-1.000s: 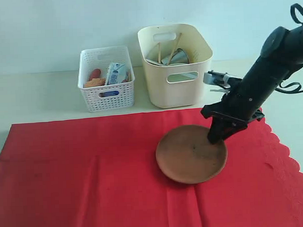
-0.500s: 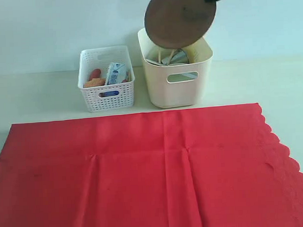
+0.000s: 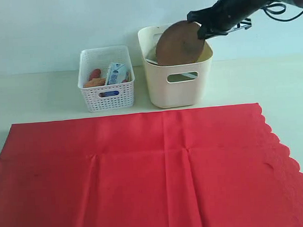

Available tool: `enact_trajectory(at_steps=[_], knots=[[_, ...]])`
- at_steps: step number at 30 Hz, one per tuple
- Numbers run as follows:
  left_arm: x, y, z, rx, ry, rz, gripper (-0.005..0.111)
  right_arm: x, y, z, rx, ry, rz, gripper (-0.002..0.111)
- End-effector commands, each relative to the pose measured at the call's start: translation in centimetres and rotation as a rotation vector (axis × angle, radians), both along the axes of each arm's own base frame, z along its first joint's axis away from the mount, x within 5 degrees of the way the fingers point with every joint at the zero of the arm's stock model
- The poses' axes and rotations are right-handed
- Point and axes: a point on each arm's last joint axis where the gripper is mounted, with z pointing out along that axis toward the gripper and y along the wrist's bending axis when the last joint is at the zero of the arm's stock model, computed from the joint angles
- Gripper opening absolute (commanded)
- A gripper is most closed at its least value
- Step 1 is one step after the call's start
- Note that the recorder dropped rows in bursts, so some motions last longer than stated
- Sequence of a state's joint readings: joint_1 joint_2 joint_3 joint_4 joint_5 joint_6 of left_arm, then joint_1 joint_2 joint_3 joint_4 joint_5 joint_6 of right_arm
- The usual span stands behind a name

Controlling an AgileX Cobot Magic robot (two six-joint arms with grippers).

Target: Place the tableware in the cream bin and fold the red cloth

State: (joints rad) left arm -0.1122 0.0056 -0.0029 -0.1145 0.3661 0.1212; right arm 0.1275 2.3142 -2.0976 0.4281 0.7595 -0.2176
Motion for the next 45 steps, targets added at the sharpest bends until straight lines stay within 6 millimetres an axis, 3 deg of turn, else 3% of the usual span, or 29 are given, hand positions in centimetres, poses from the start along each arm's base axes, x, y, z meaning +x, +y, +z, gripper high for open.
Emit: enact_trajectory(at_steps=[1, 4, 6, 7, 9, 15, 28, 34, 45], knots=[[0.0, 0.0, 0.0, -0.002, -0.012, 0.004, 0.000, 0.5, 0.7, -0.5, 0.094, -0.006, 0.002, 0.000], [0.0, 0.0, 0.0, -0.002, -0.012, 0.004, 0.000, 0.2, 0.8, -1.0, 0.088, 0.034, 0.031, 0.015], [0.0, 0.0, 0.0, -0.002, -0.012, 0.004, 0.000, 0.0, 0.9, -0.7, 0.091, 0.052, 0.038, 0.034], [0.0, 0.0, 0.0, -0.002, -0.012, 0.004, 0.000, -0.4, 0.9, 0.1, 0.094, 0.056, 0.046, 0.044], [0.0, 0.0, 0.0, -0.002, -0.012, 0.004, 0.000, -1.1, 0.9, 2.0, 0.098, 0.052, 0.052, 0.047], [0.0, 0.0, 0.0, -0.002, -0.012, 0.004, 0.000, -4.1, 0.2, 7.6, 0.022, 0.053, 0.100, 0.041], [0.0, 0.0, 0.0, -0.002, -0.012, 0.004, 0.000, -11.3, -1.6, 16.7, -0.138, 0.022, 0.135, 0.000], [0.0, 0.0, 0.0, -0.002, -0.012, 0.004, 0.000, -15.7, -2.4, 18.7, -0.163, -0.025, 0.118, 0.000], [0.0, 0.0, 0.0, -0.002, -0.012, 0.004, 0.000, -23.6, -3.9, 19.5, -0.198, -0.151, 0.087, 0.000]])
